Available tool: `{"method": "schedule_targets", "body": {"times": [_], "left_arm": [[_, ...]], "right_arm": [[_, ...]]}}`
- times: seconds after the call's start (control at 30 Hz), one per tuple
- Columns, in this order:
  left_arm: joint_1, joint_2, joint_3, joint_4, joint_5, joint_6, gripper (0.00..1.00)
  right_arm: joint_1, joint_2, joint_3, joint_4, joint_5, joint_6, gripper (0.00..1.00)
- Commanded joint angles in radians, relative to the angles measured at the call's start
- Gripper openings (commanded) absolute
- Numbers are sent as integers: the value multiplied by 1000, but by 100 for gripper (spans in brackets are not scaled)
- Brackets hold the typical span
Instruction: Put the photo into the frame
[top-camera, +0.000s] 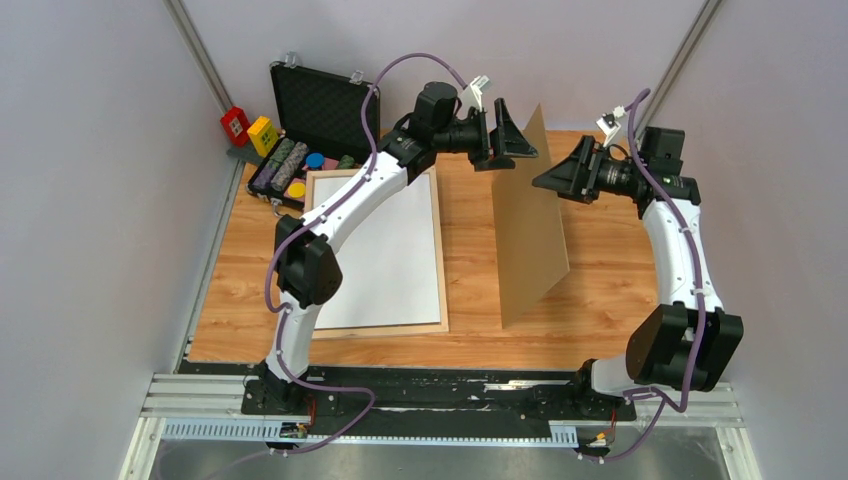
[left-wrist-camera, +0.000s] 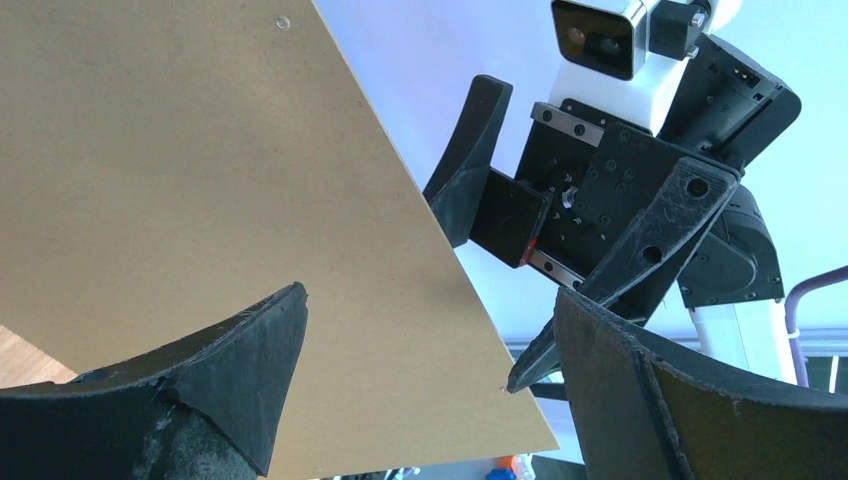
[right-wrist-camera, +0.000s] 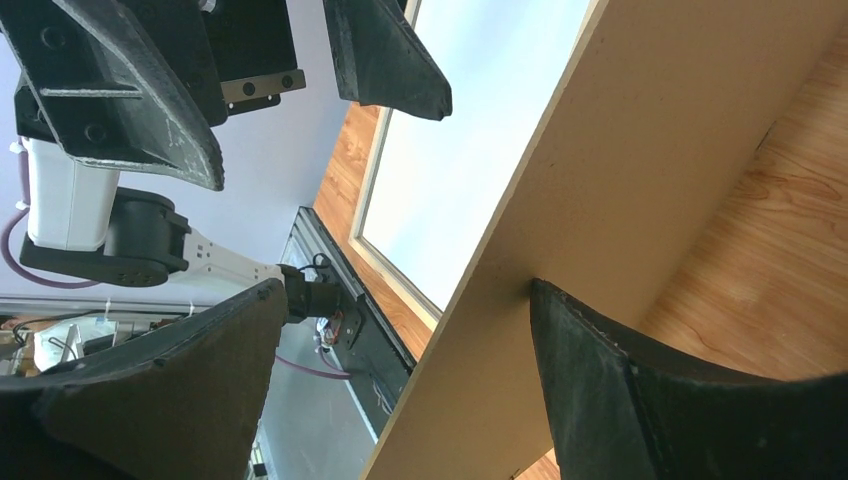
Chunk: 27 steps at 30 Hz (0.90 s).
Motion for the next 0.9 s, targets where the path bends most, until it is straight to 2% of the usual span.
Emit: {"method": "schedule_targets", "body": {"times": [0.0,0.23,0.87], "left_arm": [[4,-36,36,18,-27,22,100],[2,-52,9,7,-44,-61,100],[-11,-97,-87,-21,-59,-71,100]], "right_arm": [[13,-32,36,-9,12,-27,89],[34,-42,32,-18,20,-35,89],[99,-61,27,-20,13,-51,89]]}}
